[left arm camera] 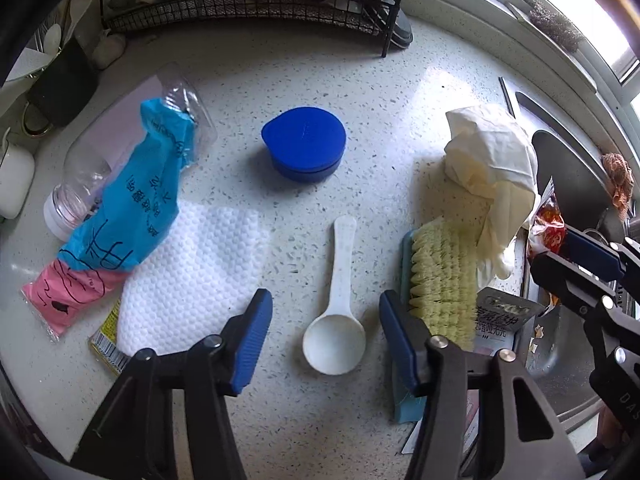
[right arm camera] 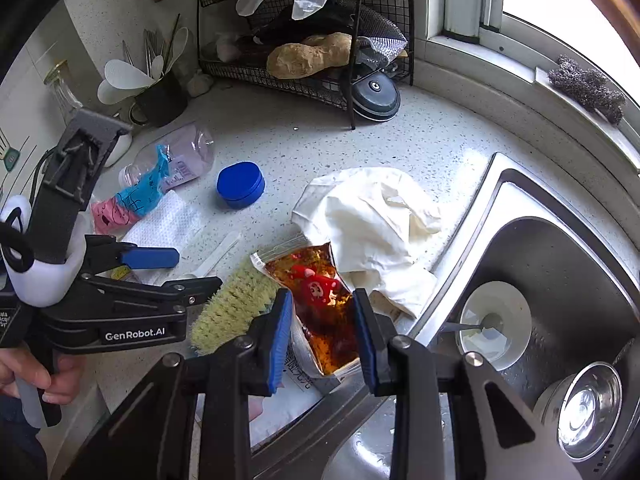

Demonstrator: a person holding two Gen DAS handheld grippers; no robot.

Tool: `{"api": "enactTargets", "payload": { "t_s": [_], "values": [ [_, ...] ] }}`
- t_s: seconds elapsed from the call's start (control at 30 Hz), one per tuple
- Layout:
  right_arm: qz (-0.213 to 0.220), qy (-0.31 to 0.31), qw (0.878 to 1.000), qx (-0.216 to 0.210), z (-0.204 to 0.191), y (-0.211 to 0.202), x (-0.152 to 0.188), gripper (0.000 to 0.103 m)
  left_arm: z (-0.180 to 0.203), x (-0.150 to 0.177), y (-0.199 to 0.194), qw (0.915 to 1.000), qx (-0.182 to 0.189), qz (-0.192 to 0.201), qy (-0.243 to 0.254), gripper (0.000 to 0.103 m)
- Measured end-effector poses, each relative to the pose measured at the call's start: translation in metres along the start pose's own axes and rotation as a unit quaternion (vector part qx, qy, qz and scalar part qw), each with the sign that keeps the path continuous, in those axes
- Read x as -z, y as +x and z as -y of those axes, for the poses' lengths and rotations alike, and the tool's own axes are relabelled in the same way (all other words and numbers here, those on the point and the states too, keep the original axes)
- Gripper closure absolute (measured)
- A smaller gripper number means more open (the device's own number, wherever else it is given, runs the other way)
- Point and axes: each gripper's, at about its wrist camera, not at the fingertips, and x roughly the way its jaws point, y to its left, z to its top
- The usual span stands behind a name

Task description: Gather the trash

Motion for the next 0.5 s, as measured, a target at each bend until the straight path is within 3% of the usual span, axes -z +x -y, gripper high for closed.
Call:
{"api": "enactTargets", "payload": {
  "t_s": [0.07, 0.1, 0.4, 0.43, 0.47, 0.5],
  "values": [
    [0.001, 0.002, 1.0, -0.001, 0.002, 0.0, -0.001, 0.074, 0.002, 0.0, 0.0, 1.0, -0.003, 0.001, 0.0, 0.066],
    [0.001, 0.002, 1.0, -0.002, 0.002, 0.0, -0.002, 0.074, 0.003, 0.0, -0.001, 1.0, -0.004, 0.002, 0.0, 0.079],
    [-0.004, -0.013, 1.0, -0.011, -0.008, -0.004, 0.006, 0.074, 0.003, 0.035, -0.026, 0.999, 0.007, 0.029, -0.033, 0.08],
    [-0.004, -0.018, 1.0, -0.011, -0.011, -0.005, 0.008, 0.074, 0.0, 0.041, -0.033, 0.9986, 0.008, 0.035, -0.039, 0.081],
    [-0.003, -0.023, 1.0, -0.011, -0.015, -0.006, 0.01, 0.074, -0.002, 0.047, -0.04, 0.9982, 0.007, 0.04, -0.045, 0.092],
    [-0.003, -0.029, 0.999, -0.014, -0.02, -0.008, 0.012, 0.074, -0.006, 0.054, -0.047, 0.9977, 0.007, 0.043, -0.051, 0.093]
  ]
}}
